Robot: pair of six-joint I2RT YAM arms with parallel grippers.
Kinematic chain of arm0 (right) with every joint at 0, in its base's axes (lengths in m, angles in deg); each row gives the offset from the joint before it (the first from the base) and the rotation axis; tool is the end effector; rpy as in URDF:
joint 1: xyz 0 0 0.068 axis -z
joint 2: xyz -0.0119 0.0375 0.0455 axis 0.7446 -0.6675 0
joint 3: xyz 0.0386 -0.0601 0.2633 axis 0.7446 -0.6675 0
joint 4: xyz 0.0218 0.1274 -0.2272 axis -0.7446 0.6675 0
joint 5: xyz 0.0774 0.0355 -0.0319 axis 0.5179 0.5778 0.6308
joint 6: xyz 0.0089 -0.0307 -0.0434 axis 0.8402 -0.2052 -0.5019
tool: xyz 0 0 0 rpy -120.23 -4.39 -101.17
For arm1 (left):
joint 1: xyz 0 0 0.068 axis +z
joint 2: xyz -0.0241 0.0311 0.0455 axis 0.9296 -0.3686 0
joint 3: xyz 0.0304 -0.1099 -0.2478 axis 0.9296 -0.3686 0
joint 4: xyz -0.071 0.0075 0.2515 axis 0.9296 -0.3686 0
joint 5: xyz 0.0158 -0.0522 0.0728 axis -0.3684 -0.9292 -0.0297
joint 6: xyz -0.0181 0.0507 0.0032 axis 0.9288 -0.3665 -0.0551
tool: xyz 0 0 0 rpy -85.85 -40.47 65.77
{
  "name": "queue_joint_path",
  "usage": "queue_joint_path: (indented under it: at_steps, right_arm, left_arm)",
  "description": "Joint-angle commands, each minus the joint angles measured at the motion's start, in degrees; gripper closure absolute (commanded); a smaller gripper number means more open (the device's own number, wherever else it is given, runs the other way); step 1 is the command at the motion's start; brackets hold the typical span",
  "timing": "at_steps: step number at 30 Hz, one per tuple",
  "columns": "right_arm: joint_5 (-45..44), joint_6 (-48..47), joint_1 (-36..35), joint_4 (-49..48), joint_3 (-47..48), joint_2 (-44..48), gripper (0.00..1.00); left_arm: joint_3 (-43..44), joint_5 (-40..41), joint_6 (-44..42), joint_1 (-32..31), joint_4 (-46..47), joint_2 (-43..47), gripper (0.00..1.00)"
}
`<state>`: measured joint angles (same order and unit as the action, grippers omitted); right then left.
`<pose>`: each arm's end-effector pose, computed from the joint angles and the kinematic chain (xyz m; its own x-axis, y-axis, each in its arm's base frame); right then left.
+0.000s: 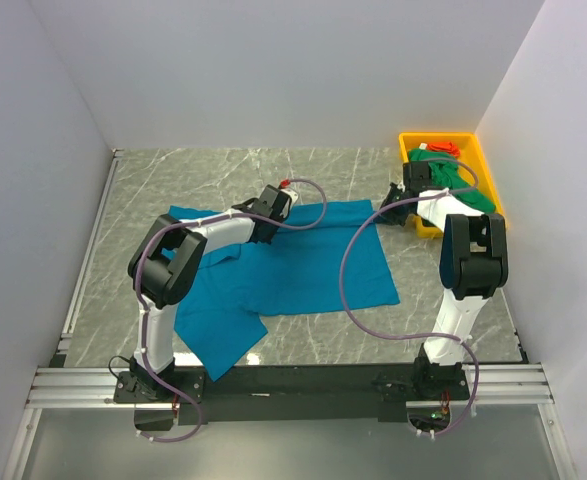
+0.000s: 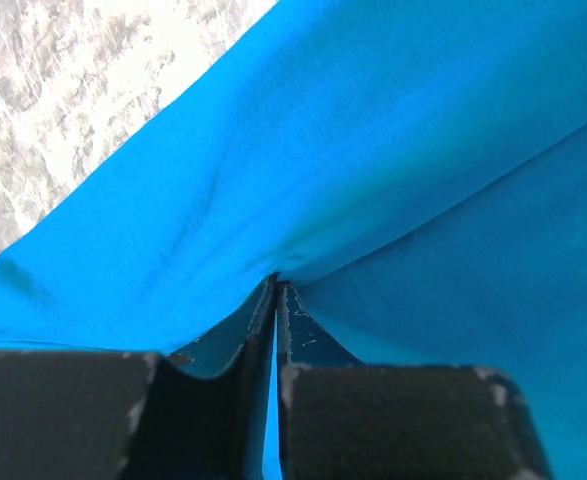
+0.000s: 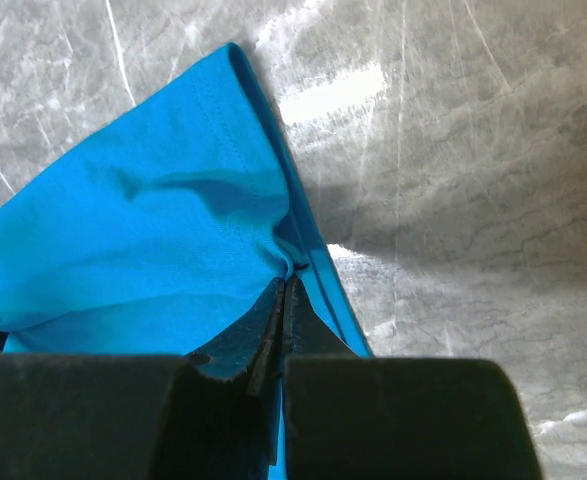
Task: Fold and stack the t-shirts
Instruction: Fold the tshirt
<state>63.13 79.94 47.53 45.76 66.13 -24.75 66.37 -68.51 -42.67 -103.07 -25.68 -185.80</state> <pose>0.4070 0.0124 0.1731 -0.7924 0.4489 -0.4131 0.2604 0.8613 0.4363 0.3584 -0.2347 0.1574 -0.6328 0.5153 -0.5779 0.4295 0.8546 0.2918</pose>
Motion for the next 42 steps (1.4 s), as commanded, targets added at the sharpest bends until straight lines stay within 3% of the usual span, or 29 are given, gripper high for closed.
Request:
queue_joint_path:
  at_steps: [1, 5, 7, 16, 18, 20, 22, 42]
  right_arm:
    - [0.37, -0.70, 0.34, 0.11, 2.75, 2.79, 1.00]
    - [0.46, -0.87, 0.34, 0.55, 3.19, 3.14, 1.00]
    - [0.46, -0.87, 0.34, 0.81, 3.54, 3.31, 1.00]
    - [1.33, -0.79, 0.34, 0.90, 3.81, 3.67, 1.00]
    - [1.42, -0.79, 0.34, 0.90, 3.72, 3.58, 1.00]
    - [1.51, -0.87, 0.34, 0.90, 3.72, 3.49, 1.00]
    - [1.42, -0.79, 0.25, 0.90, 3.55, 3.40, 1.00]
    - [2.04, -0.43, 1.73, 2.48, 4.25, 4.54, 1.00]
  left_arm:
    - [2.33, -0.40, -0.21, -0.28, -0.18, 0.89, 0.89]
    - [2.42, -0.49, -0.56, -0.28, -0.97, 1.33, 0.92]
    - [2.33, -0.66, -0.73, -0.28, -1.14, 1.77, 0.99]
    - [2.42, -1.01, -1.09, -0.28, -1.59, 2.38, 0.99]
    - [2.16, -0.92, -1.09, -0.28, -0.88, 2.21, 0.91]
    - [2.15, -0.84, -1.35, -0.20, -0.62, 1.86, 0.90]
    - [2.68, -1.27, -1.17, -0.19, -1.23, 1.16, 0.99]
    - [0.66, -5.76, -2.05, 2.35, -3.08, 6.95, 0.99]
